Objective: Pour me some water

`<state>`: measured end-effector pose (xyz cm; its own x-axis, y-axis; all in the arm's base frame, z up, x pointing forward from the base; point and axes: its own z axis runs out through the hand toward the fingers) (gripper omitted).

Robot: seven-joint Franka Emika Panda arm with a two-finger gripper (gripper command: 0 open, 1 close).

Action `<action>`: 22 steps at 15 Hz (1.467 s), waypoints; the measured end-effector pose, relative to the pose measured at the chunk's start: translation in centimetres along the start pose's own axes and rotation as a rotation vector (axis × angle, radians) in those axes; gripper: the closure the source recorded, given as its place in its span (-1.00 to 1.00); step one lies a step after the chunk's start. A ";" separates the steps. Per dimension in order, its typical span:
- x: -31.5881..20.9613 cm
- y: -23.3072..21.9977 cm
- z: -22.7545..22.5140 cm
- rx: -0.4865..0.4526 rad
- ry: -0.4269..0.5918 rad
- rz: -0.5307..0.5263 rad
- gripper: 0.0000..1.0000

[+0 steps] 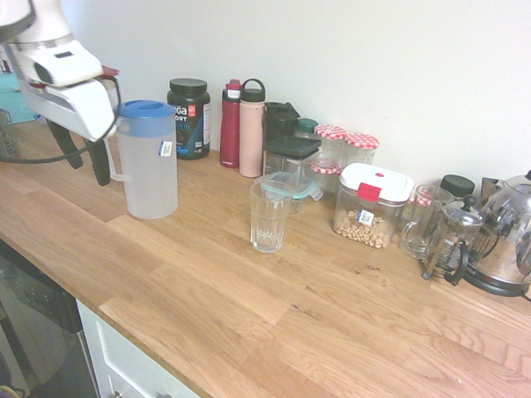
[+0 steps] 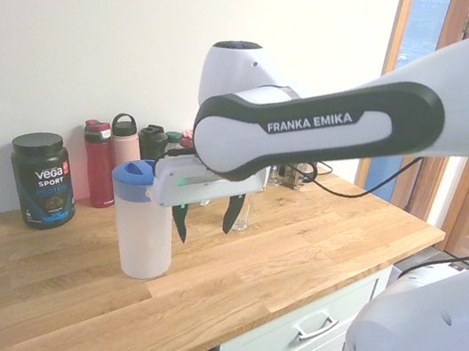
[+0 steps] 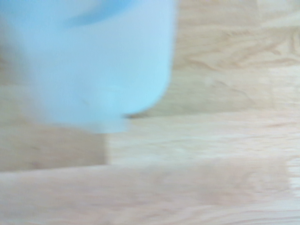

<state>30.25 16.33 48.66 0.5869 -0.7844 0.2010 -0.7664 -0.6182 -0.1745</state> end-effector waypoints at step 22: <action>0.6 -8.4 1.1 0.139 0.127 -0.015 1.00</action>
<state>37.31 21.00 49.14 0.5535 -0.7677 0.3229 -0.7093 -0.6377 -0.3003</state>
